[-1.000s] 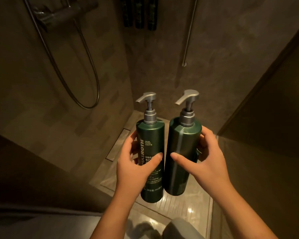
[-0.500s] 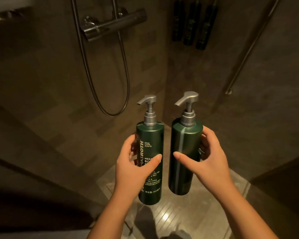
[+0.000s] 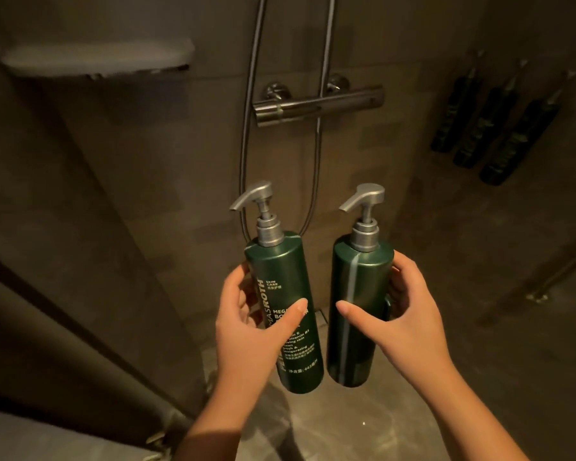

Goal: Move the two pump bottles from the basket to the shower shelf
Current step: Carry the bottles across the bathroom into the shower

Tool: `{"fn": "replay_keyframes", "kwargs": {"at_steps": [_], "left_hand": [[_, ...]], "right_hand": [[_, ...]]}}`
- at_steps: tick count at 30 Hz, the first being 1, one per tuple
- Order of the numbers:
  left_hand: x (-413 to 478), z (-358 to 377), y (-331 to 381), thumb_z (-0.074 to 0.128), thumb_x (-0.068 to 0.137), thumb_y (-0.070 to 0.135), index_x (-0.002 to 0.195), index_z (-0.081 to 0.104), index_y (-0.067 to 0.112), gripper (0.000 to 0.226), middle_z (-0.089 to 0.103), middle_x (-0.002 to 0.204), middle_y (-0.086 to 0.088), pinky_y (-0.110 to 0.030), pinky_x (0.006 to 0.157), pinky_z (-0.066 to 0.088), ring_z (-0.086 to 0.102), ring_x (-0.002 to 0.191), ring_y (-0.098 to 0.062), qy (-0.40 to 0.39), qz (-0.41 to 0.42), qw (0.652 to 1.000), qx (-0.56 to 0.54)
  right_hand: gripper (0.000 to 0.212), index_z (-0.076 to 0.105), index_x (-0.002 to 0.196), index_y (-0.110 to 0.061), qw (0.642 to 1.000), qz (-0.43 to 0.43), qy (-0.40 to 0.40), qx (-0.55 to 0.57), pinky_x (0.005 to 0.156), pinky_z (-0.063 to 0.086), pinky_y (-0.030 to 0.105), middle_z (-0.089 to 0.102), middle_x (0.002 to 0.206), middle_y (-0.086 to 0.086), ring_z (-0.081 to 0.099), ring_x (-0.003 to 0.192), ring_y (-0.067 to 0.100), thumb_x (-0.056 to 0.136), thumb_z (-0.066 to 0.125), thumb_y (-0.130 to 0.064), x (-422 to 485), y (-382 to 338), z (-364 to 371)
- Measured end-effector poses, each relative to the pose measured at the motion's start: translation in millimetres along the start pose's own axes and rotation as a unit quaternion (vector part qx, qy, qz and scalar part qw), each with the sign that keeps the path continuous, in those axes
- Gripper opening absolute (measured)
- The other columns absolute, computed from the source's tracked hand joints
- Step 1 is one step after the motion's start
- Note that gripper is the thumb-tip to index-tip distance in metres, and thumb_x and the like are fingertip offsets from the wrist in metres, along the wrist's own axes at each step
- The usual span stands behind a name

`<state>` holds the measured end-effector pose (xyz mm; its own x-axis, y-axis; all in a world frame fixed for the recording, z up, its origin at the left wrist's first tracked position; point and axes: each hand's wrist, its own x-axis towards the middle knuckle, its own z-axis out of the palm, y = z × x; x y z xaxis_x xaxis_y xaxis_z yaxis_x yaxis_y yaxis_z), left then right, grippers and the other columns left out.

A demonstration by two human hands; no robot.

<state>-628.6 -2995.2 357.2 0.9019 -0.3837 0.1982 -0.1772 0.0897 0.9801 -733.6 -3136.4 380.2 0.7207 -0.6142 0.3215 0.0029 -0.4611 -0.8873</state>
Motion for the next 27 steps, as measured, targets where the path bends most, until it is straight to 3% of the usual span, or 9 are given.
{"fn": "replay_keyframes", "kwargs": {"at_steps": [4, 8, 11, 15, 18, 21, 25, 27], "left_hand": [[27.4, -17.8, 9.9, 0.077, 0.043, 0.047, 0.108, 0.047, 0.05, 0.072, 0.06, 0.114, 0.01, -0.035, 0.088, 0.049, 0.059, 0.103, -0.005, 0.039, 0.025, 0.999, 0.012], [60.7, -38.6, 21.1, 0.076, 0.044, 0.047, 0.105, 0.045, 0.056, 0.069, 0.059, 0.112, 0.018, -0.02, 0.081, 0.048, 0.057, 0.101, 0.003, 0.057, 0.065, 0.996, 0.026], [91.3, -58.4, 33.4, 0.076, 0.042, 0.047, 0.1, 0.045, 0.062, 0.067, 0.06, 0.104, 0.03, -0.009, 0.073, 0.048, 0.057, 0.098, 0.007, 0.091, 0.091, 0.992, 0.012], [126.0, -81.8, 51.1, 0.075, 0.041, 0.048, 0.094, 0.044, 0.065, 0.063, 0.055, 0.096, 0.045, -0.001, 0.067, 0.043, 0.055, 0.094, 0.014, 0.126, 0.116, 0.985, 0.009], [146.8, -97.0, 58.3, 0.076, 0.038, 0.047, 0.092, 0.046, 0.065, 0.064, 0.055, 0.094, 0.046, -0.001, 0.064, 0.043, 0.054, 0.091, 0.016, 0.146, 0.132, 0.98, 0.008], [160.1, -106.5, 63.6, 0.076, 0.037, 0.047, 0.092, 0.047, 0.064, 0.065, 0.058, 0.097, 0.04, -0.01, 0.066, 0.047, 0.057, 0.092, 0.012, 0.158, 0.14, 0.977, 0.011], [177.9, -111.9, 75.3, 0.075, 0.04, 0.048, 0.098, 0.048, 0.057, 0.064, 0.062, 0.1, 0.026, -0.013, 0.069, 0.047, 0.057, 0.095, 0.01, 0.18, 0.163, 0.97, 0.017], [190.1, -111.0, 84.0, 0.074, 0.042, 0.048, 0.099, 0.049, 0.055, 0.062, 0.061, 0.1, 0.032, -0.009, 0.066, 0.048, 0.056, 0.094, 0.012, 0.177, 0.18, 0.967, 0.018]], "right_hand": [[0.071, 0.042, 0.114, -0.046, 0.999, -0.025, -0.024, 0.03, 0.077, 0.038, 0.0, 0.05, 0.11, -0.039, 0.048, 0.105, -0.013, 0.05, 0.072, -0.051, 33.8, -10.5, 23.8], [0.071, 0.042, 0.113, -0.048, 0.996, -0.053, -0.035, 0.056, 0.076, 0.039, 0.0, 0.051, 0.107, -0.041, 0.048, 0.104, -0.014, 0.049, 0.072, -0.052, 69.6, -25.0, 50.8], [0.072, 0.042, 0.112, -0.048, 0.994, -0.076, -0.045, 0.065, 0.075, 0.044, 0.005, 0.054, 0.109, -0.034, 0.049, 0.104, -0.012, 0.047, 0.072, -0.053, 103.4, -40.5, 74.2], [0.068, 0.041, 0.104, -0.057, 0.99, -0.102, -0.042, 0.087, 0.072, 0.039, 0.01, 0.053, 0.105, -0.034, 0.047, 0.099, -0.02, 0.044, 0.072, -0.052, 142.6, -62.3, 102.2], [0.068, 0.04, 0.101, -0.058, 0.987, -0.117, -0.029, 0.103, 0.071, 0.037, 0.01, 0.051, 0.103, -0.034, 0.045, 0.095, -0.025, 0.042, 0.072, -0.05, 166.1, -73.6, 122.0], [0.071, 0.04, 0.104, -0.053, 0.984, -0.132, -0.024, 0.118, 0.068, 0.039, 0.009, 0.052, 0.103, -0.03, 0.045, 0.094, -0.025, 0.04, 0.072, -0.05, 182.5, -82.4, 137.5], [0.066, 0.041, 0.1, -0.058, 0.977, -0.162, -0.034, 0.135, 0.061, 0.042, 0.001, 0.054, 0.096, -0.043, 0.046, 0.094, -0.025, 0.042, 0.071, -0.053, 203.1, -98.2, 144.1], [0.064, 0.042, 0.102, -0.057, 0.97, -0.186, -0.046, 0.148, 0.065, 0.042, -0.001, 0.051, 0.098, -0.048, 0.049, 0.097, -0.02, 0.045, 0.071, -0.053, 216.2, -106.7, 146.7]]}}
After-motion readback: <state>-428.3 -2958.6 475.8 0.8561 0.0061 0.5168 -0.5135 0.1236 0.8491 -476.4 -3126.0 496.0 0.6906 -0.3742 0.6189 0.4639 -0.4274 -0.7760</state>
